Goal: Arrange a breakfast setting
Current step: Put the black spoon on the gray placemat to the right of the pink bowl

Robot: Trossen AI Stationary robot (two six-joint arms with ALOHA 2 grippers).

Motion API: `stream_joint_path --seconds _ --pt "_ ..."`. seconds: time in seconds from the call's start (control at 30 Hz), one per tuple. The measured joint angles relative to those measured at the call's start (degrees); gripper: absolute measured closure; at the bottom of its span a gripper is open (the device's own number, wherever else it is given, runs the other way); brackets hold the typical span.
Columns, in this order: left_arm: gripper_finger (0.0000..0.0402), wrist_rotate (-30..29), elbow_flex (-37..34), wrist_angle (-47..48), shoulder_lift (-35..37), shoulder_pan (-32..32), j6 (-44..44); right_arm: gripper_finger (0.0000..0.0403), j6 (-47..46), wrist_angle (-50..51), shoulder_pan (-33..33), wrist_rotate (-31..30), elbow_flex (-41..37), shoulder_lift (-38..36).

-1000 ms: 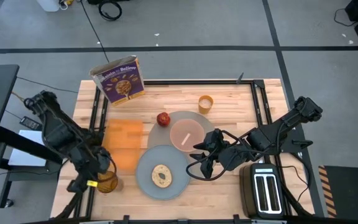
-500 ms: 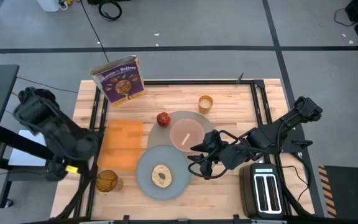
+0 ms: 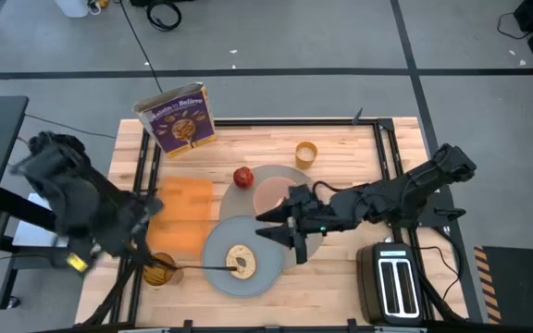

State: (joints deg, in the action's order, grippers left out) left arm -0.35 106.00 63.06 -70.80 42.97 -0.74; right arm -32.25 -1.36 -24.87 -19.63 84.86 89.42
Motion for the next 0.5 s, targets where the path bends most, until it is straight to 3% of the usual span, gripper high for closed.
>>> stream_joint_path --seconds 0.23,0.5 --pt "0.0383 -9.52 -5.28 1.64 -7.84 -2.85 -17.56 0.0211 13.12 0.50 0.60 2.85 0.13 5.48" --pt "0.0383 -12.66 -10.17 2.13 -14.91 -7.05 -30.54 0.0210 20.30 5.28 0.92 4.58 0.11 12.34"
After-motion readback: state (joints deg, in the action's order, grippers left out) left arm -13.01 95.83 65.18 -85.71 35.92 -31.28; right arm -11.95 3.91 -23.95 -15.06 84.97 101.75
